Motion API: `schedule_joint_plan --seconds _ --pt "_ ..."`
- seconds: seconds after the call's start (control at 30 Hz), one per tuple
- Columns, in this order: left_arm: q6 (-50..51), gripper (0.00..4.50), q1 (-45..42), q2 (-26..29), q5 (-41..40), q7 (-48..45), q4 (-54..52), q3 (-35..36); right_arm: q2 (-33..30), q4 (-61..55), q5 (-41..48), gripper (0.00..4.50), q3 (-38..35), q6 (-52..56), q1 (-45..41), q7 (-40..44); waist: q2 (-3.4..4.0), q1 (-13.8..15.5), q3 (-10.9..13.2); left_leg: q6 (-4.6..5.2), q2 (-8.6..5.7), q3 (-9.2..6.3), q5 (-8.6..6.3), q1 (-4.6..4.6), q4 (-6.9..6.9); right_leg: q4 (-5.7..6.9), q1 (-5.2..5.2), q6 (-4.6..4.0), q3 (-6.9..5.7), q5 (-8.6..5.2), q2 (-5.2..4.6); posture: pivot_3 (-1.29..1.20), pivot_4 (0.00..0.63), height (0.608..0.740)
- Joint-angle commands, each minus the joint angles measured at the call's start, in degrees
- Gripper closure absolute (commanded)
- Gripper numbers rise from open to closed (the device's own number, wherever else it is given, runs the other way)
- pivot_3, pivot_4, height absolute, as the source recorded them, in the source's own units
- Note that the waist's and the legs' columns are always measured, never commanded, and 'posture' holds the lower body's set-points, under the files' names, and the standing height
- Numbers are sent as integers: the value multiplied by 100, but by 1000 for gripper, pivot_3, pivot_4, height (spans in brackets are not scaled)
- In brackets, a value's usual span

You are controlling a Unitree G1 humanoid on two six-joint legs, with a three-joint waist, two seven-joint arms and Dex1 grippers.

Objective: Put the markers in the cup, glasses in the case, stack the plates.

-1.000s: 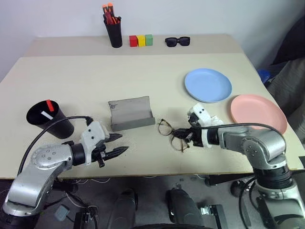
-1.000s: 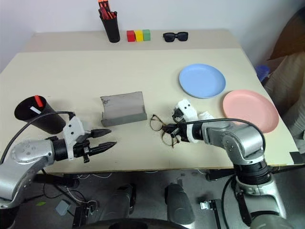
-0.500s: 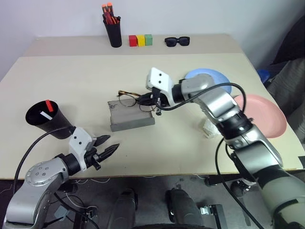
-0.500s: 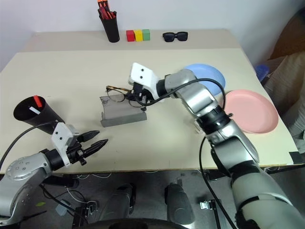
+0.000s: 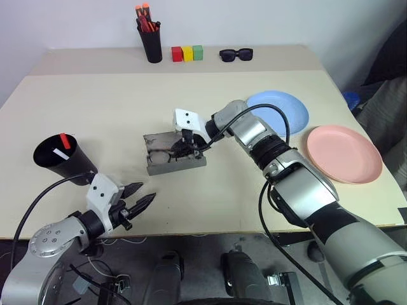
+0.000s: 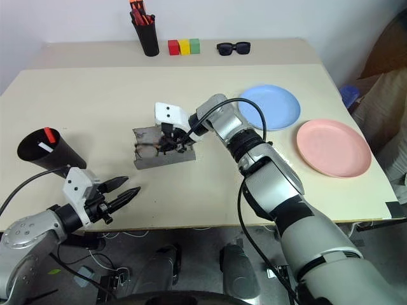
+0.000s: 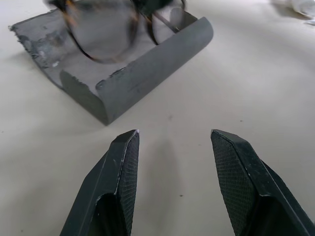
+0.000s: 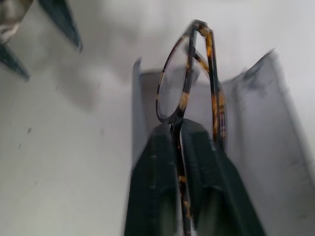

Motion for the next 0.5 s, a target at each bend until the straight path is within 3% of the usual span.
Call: schedule_joint_plan --seconds 0.03,0.07,0.2,0.23,0.27,0.37,0.5 --pt "-12 2131 -183 -101 -287 125 -197 141 -8 -116 45 2053 -449 -226 -295 -55 3 -1 2 0 0 0 0 0 0 1 -1 0 0 0 0 0 150 740" --pt "32 2131 -281 -147 -387 171 -181 183 -50 -189 79 1554 -573 -282 -295 -116 3 0 2 0 0 0 0 0 0 1 -1 0 0 0 0 0 150 740" --pt "497 2131 -938 -231 -694 634 -10 259 -305 -540 178 1554 -1083 -352 -276 -369 2 12 1 -1 0 -2 0 -1 2 2 0 0 0 1 0 0 150 740" --pt "642 2711 -1263 -298 -771 845 66 254 -441 -718 164 1486 -1205 -374 -206 -503 3 9 1 -1 0 -3 0 -1 3 2 2 1 0 1 0 0 150 740" --pt "745 2996 -1563 -355 -790 1040 141 229 -567 -909 156 1486 -1310 -381 -113 -602 3 16 2 -1 -2 -2 0 -1 3 2 1 1 0 1 -1 0 150 740" --pt "1035 4466 -2670 -372 -246 1655 686 -218 -997 -1927 241 1486 -1617 -69 483 -812 -4 47 -1 -1 -5 -11 1 -3 8 1 6 2 -7 2 -1 0 150 740" --pt "1719 4466 -4182 -667 122 2372 1895 -634 -1438 -3993 541 1486 -1898 203 1881 -918 -11 70 -7 0 -10 -14 0 -2 9 -5 16 6 -8 1 -3 0 150 740"
